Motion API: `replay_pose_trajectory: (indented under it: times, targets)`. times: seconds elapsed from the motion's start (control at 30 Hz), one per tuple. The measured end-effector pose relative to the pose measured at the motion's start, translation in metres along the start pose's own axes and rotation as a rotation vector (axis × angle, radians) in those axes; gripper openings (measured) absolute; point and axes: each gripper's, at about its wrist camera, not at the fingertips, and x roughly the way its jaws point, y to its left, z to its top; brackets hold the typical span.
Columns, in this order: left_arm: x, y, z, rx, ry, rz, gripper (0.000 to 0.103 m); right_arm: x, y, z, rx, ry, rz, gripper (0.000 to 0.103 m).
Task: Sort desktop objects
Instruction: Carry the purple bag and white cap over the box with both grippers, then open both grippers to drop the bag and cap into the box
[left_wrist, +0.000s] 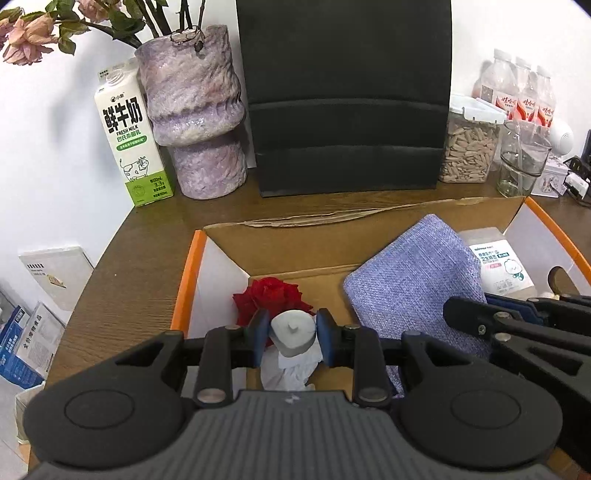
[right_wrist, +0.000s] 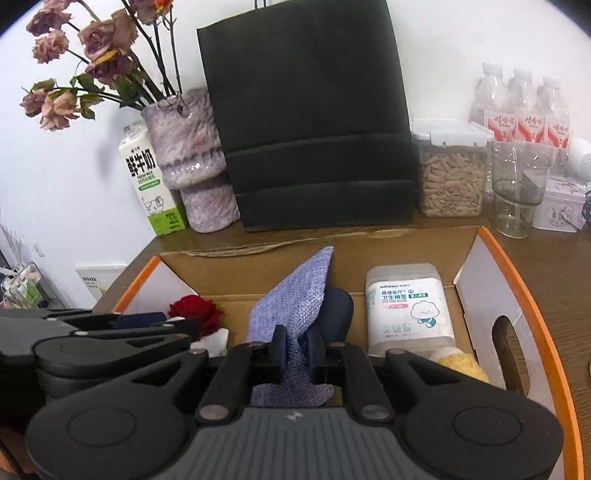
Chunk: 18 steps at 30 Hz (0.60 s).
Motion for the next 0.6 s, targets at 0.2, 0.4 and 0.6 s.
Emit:
replay_pose_trajectory:
  times: [0.2,0.4,0.6]
  targets:
    - [-0.006,0.003,-0.002,0.0,-0.018,0.003,0.04,-0.005,-0.002,-0.001,-0.016,0.009,-0.002,0.029]
    - [-0.025,0.007,-0.007,-0.004,-0.071,0.009,0.058,-0.018,-0.004,-0.003,-0.029,-0.009,-0.017,0.068]
    - [-0.045,0.015,-0.014,-0.021,-0.12,0.023,0.077,-0.034,-0.005,-0.005,-0.051,-0.039,-0.036,0.093]
